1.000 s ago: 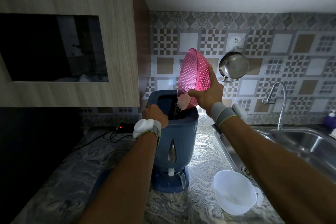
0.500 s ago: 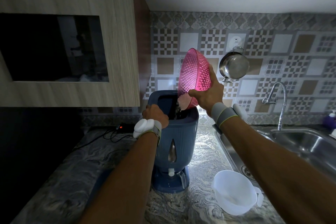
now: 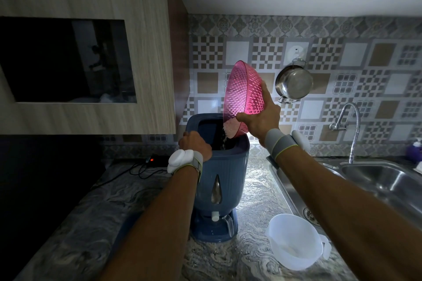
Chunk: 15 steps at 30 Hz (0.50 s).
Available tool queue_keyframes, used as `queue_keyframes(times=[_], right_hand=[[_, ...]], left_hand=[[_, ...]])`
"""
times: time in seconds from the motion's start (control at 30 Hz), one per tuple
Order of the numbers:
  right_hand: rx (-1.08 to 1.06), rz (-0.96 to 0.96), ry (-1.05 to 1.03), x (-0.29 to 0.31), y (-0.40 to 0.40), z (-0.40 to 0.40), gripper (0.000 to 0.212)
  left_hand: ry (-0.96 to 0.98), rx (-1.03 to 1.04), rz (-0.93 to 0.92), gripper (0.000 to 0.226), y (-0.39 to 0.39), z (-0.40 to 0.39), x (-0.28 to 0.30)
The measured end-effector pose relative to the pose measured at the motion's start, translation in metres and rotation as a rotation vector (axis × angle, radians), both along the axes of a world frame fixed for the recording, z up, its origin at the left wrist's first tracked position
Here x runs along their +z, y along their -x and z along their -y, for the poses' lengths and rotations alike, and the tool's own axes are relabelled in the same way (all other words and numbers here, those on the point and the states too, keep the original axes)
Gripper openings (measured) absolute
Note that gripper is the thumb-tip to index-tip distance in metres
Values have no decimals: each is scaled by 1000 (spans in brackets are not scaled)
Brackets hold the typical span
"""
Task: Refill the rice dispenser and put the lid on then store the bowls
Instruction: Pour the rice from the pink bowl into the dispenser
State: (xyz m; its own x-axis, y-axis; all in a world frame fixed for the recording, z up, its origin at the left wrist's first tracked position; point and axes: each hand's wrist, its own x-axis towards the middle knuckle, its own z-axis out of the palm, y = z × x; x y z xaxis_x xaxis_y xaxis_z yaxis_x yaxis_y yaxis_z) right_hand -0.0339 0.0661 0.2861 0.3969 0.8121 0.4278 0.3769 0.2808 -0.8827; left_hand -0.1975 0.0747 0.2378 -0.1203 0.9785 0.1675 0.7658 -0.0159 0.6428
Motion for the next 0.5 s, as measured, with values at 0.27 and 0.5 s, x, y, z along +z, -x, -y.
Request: queue_keyframes(times=[0.27,0.5], right_hand=[[2,6,7,0,1,0,117],[18,-3,3,0,2,0,116]], left_hand=[[2,-6,13,22,0,0,1],[-9,-9,29,33,0,1,1]])
